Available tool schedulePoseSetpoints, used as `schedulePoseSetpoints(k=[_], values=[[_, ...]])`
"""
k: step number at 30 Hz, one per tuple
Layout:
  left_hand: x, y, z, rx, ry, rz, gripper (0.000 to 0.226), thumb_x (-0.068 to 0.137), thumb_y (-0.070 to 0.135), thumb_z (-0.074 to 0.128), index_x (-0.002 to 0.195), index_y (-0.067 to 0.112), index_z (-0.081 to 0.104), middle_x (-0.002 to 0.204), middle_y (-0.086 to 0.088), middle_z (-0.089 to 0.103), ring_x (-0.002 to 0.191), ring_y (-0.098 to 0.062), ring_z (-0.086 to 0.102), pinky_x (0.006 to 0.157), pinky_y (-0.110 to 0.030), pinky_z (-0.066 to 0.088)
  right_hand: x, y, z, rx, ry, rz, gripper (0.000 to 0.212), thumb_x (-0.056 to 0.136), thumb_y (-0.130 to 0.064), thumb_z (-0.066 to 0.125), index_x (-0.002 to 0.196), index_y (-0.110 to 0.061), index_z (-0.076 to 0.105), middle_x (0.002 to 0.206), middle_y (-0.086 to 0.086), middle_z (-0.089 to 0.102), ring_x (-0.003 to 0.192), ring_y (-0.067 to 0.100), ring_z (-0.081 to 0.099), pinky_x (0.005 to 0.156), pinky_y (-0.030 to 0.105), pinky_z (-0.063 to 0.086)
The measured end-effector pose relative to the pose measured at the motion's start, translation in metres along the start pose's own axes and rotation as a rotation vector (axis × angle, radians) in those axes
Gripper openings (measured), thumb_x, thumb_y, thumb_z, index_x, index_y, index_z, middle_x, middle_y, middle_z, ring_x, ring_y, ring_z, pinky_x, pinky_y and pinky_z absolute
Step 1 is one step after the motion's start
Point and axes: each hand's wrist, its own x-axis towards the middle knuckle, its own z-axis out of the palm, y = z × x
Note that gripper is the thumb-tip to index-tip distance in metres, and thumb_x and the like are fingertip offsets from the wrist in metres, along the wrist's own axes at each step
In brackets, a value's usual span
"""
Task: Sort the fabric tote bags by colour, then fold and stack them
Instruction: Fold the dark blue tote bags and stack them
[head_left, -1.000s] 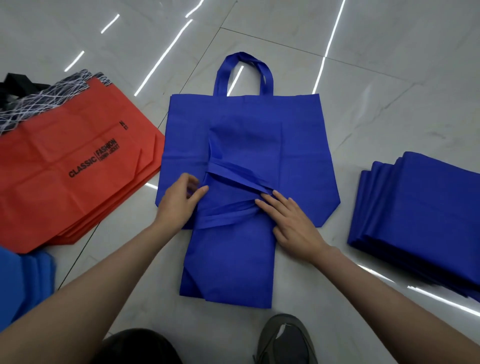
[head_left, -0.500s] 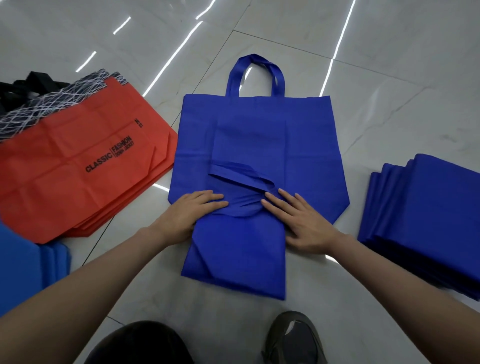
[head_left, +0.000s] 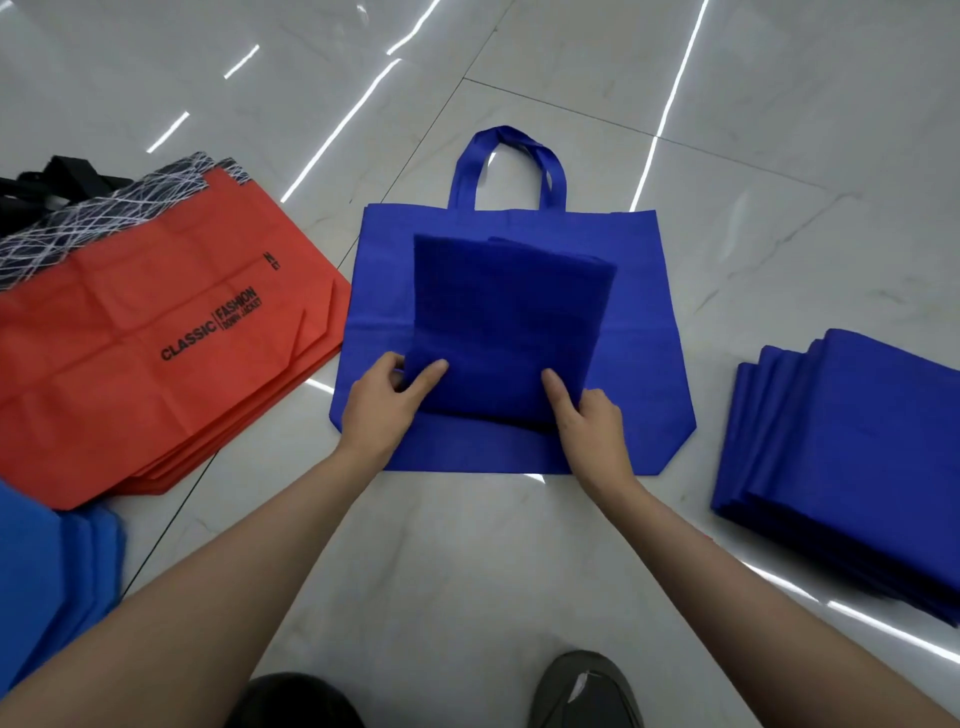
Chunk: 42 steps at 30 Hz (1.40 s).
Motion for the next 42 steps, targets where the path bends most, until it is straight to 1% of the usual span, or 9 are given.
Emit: schedulePoseSetpoints(k=[4, 9, 14, 18, 21, 25, 31, 37, 42], values=[[0.011, 0.004, 0.008, 0.155, 0.149, 0.009, 0.046, 0.081, 0.059, 0.056, 0.067, 0.019, 0.04, 0.059, 0.005, 0.045, 0.058, -0.016, 0.043, 0.056, -0.033, 0.035, 0.024, -0.011, 0.011, -0.024, 0.142, 0.126, 0.058, 0.089, -0.058, 0.049, 0.058, -0.015, 0.025, 0.056, -0.003, 0.033, 0.056, 0.015, 0.032, 0.056, 0.032, 0.03], [0.024, 0.023, 0.021, 0.571, 0.255, -0.023, 0.048, 0.086, 0.06, 0.05, 0.093, 0.012, 0.048, 0.081, -0.004, 0.059, 0.07, -0.022, 0.052, 0.057, -0.032, 0.032, 0.044, -0.017, 0.024, -0.309, 0.228, 0.224, 0.052, 0.094, -0.057, 0.039, 0.063, -0.015, 0.037, 0.07, 0.001, 0.049, 0.073, 0.026, 0.051, 0.075, 0.039, 0.044], [0.029, 0.014, 0.042, 0.853, 0.292, 0.336, 0.047, 0.09, 0.027, 0.059, 0.131, 0.008, 0.048, 0.134, -0.016, 0.048, 0.118, -0.032, 0.051, 0.089, -0.046, 0.043, 0.045, -0.017, 0.028, -0.524, 0.307, 0.17, 0.042, 0.095, -0.049, 0.044, 0.108, -0.009, 0.046, 0.089, 0.01, 0.064, 0.084, 0.03, 0.06, 0.066, 0.036, 0.038], [0.029, -0.002, 0.047, 0.723, -0.056, 0.354, 0.049, 0.101, 0.031, 0.027, 0.148, 0.017, 0.023, 0.157, 0.002, 0.014, 0.145, -0.017, 0.009, 0.115, -0.04, 0.011, 0.047, -0.008, 0.04, -0.739, 0.51, -0.27, 0.055, 0.084, -0.03, 0.056, 0.132, -0.009, 0.04, 0.131, 0.018, 0.05, 0.117, 0.035, 0.049, 0.095, 0.047, 0.038], [0.028, -0.011, 0.046, 0.748, -0.08, 0.382, 0.065, 0.093, 0.051, 0.009, 0.15, 0.019, 0.012, 0.157, 0.005, 0.004, 0.145, -0.014, 0.0, 0.116, -0.037, 0.004, 0.046, -0.01, 0.061, -0.793, 0.236, -0.505, 0.053, 0.09, -0.031, 0.036, 0.139, -0.012, 0.044, 0.148, 0.013, 0.038, 0.136, 0.031, 0.036, 0.108, 0.048, 0.031], [0.029, -0.016, 0.048, 0.828, -0.047, 0.394, 0.063, 0.094, 0.046, 0.009, 0.149, 0.015, 0.018, 0.157, -0.002, 0.012, 0.145, -0.019, 0.008, 0.115, -0.039, 0.009, 0.047, 0.0, 0.07, -0.884, -0.053, -0.507, 0.056, 0.096, -0.04, 0.019, 0.146, -0.02, 0.034, 0.155, 0.004, 0.027, 0.143, 0.026, 0.024, 0.113, 0.048, 0.025], [0.029, -0.017, 0.049, 0.816, -0.019, 0.41, 0.062, 0.094, 0.046, 0.018, 0.147, 0.014, 0.025, 0.156, -0.003, 0.018, 0.144, -0.021, 0.014, 0.113, -0.042, 0.012, 0.043, 0.032, 0.015, -0.915, 0.004, -0.371, 0.061, 0.093, -0.053, 0.017, 0.149, -0.03, 0.025, 0.158, -0.001, 0.019, 0.145, 0.022, 0.017, 0.115, 0.047, 0.01], [0.035, -0.017, 0.037, 0.819, -0.124, 0.469, 0.064, 0.093, 0.049, 0.014, 0.149, 0.019, 0.018, 0.156, 0.004, 0.009, 0.144, -0.015, 0.005, 0.115, -0.04, 0.007, 0.066, -0.024, 0.017, -0.841, 0.296, -0.584, 0.038, 0.089, -0.038, 0.043, 0.108, -0.014, 0.065, 0.124, 0.013, 0.057, 0.115, 0.034, 0.052, 0.109, 0.054, 0.023], [0.059, -0.034, -0.002, 0.945, -0.118, 0.684, 0.054, 0.095, 0.047, 0.025, 0.144, 0.025, 0.033, 0.154, 0.0, 0.023, 0.141, -0.025, 0.019, 0.111, -0.047, 0.012, 0.1, -0.036, 0.036, -1.045, -0.29, -0.842, 0.054, 0.094, -0.052, 0.028, 0.143, -0.032, 0.038, 0.156, -0.002, 0.026, 0.143, 0.031, 0.022, 0.112, 0.059, 0.017]])
